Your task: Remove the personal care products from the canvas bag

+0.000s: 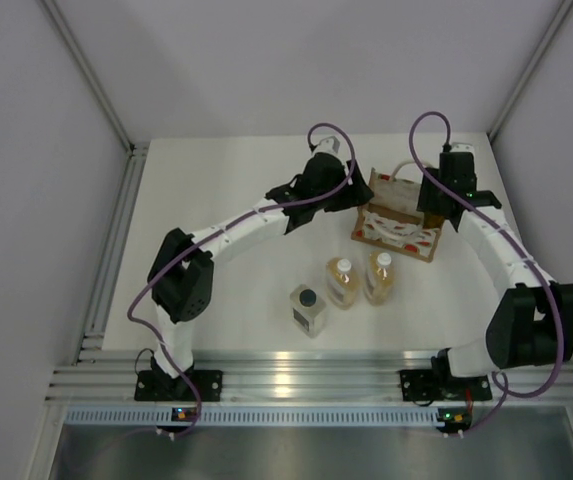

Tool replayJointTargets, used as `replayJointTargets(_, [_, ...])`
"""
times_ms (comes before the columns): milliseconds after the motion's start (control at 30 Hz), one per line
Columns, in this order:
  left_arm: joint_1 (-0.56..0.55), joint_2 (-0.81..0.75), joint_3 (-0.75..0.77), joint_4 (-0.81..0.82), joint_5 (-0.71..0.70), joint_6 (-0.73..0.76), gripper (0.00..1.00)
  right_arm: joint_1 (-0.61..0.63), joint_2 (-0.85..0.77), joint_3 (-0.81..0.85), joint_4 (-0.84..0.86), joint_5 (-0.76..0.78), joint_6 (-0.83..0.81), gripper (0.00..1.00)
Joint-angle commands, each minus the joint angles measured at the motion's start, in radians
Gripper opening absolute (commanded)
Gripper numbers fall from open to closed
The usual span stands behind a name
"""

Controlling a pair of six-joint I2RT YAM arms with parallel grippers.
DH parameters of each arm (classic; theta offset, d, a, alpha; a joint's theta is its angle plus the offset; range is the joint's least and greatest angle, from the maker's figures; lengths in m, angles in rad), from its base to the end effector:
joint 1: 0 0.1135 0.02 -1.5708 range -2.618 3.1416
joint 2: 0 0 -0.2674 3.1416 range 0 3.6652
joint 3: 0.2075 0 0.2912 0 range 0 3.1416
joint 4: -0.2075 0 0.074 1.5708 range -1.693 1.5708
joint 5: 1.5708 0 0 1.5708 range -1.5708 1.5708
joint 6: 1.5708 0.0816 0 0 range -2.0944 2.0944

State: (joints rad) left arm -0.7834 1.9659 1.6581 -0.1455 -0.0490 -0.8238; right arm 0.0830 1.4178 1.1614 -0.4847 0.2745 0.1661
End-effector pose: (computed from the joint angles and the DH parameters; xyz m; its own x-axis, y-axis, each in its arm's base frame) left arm 0.3942 -0.3870 0.2630 -0.7051 -0.3321 -0.6266 0.2300 0.7287 -0.6451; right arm 0.3832 0.0097 0.2606 -0.6438 0.1062 -0.7578 0.2291 0.9716 -0.0585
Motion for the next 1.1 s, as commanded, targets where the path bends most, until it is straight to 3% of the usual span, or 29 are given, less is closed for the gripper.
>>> replayJointTargets(0, [0.006, -0.102, 0.009, 0.011, 0.017, 0.064, 0.73, -0.014, 0.021, 0.049, 0.072, -0.024, -0.02, 0.61])
replayJointTargets(400, [0.006, -0.312, -0.193, 0.012, -0.023, 0.155, 0.81, -0.011, -0.025, 0.067, 0.077, 0.023, -0.014, 0.61])
replayJointTargets(800, [0.004, -0.312, -0.227, 0.011, 0.023, 0.155, 0.81, -0.009, 0.006, 0.096, 0.067, -0.026, -0.023, 0.61])
replayJointTargets(1067, [0.004, -0.335, -0.251, 0.009, 0.018, 0.167, 0.81, -0.006, 0.041, 0.081, 0.069, -0.035, -0.008, 0.55])
